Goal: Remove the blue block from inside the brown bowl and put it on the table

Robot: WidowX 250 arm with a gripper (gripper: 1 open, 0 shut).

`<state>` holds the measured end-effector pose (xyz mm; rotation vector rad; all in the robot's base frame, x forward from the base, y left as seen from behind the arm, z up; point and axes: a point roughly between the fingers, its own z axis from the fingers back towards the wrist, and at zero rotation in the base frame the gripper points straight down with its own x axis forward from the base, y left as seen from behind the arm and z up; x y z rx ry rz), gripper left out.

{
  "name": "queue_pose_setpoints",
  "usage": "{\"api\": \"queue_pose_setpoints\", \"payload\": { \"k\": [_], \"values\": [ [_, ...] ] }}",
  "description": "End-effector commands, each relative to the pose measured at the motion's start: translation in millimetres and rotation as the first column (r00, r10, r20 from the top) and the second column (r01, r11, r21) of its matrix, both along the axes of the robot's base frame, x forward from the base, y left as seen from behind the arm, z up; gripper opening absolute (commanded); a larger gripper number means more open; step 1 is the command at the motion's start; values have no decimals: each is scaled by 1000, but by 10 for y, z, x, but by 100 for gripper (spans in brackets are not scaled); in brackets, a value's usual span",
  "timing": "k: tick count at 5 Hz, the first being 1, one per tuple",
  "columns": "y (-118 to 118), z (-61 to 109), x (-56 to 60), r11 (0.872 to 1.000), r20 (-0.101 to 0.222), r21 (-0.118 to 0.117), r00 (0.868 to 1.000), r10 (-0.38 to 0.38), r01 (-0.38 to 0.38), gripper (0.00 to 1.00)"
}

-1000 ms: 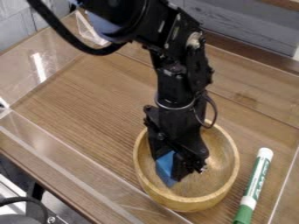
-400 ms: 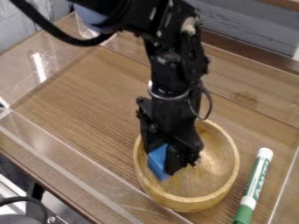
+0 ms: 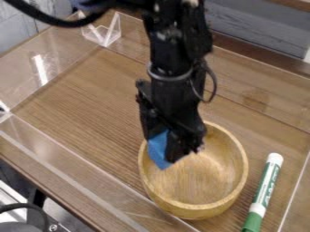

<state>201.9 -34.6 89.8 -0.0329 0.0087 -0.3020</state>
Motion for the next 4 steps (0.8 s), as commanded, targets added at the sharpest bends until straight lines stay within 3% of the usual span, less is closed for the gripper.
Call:
{"api": "queue_pose_setpoints", "payload": {
  "k": [1,2,4],
  "values": [
    [89,328,109,1000,67,18,998,9,-10,0],
    [143,474,79,999,67,37,998,17,-20,0],
    [213,507,37,999,79,52,997,12,-16,0]
  ]
}}
